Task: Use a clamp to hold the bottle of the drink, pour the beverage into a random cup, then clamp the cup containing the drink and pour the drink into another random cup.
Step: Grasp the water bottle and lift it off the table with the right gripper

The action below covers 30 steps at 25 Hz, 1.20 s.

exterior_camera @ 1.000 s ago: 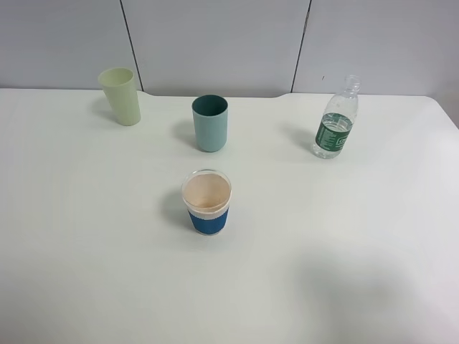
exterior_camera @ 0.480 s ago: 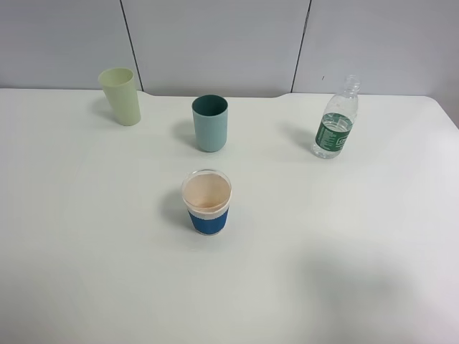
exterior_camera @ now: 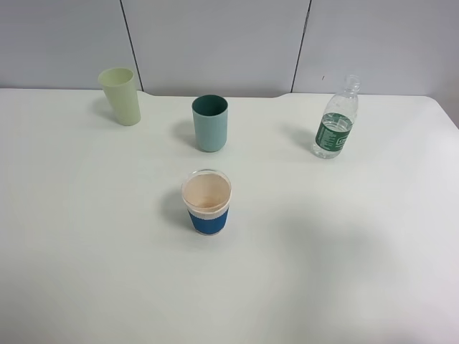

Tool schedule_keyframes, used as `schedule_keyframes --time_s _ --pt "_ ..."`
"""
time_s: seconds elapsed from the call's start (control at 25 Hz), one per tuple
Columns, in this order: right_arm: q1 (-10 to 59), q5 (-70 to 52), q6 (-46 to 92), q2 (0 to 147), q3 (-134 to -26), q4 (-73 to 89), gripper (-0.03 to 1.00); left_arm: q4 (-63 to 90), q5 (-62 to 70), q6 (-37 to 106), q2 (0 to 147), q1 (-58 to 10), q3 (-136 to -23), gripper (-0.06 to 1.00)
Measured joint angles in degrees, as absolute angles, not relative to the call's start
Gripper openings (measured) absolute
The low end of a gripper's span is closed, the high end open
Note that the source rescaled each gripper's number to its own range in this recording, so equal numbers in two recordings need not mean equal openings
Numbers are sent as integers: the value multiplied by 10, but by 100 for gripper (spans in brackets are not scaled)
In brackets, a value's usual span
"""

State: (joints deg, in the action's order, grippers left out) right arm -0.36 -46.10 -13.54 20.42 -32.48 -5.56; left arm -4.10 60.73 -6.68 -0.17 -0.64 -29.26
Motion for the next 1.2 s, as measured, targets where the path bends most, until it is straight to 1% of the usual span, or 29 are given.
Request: schedule_keyframes --time_s 0.2,0.64,0.96,1.2 --pt "-4 -383 -135 288 -325 -50 91 -41 607 -67 -2 -6 -293 100" --pt "-4 -259 -135 428 -325 -61 91 -41 607 -67 -2 -6 -293 100" --pt "-4 -174 -135 558 -325 -65 91 -41 607 -67 -2 -6 -293 100" --pt "24 -103 -135 674 -325 -80 91 -41 607 -67 -2 -6 -293 100"
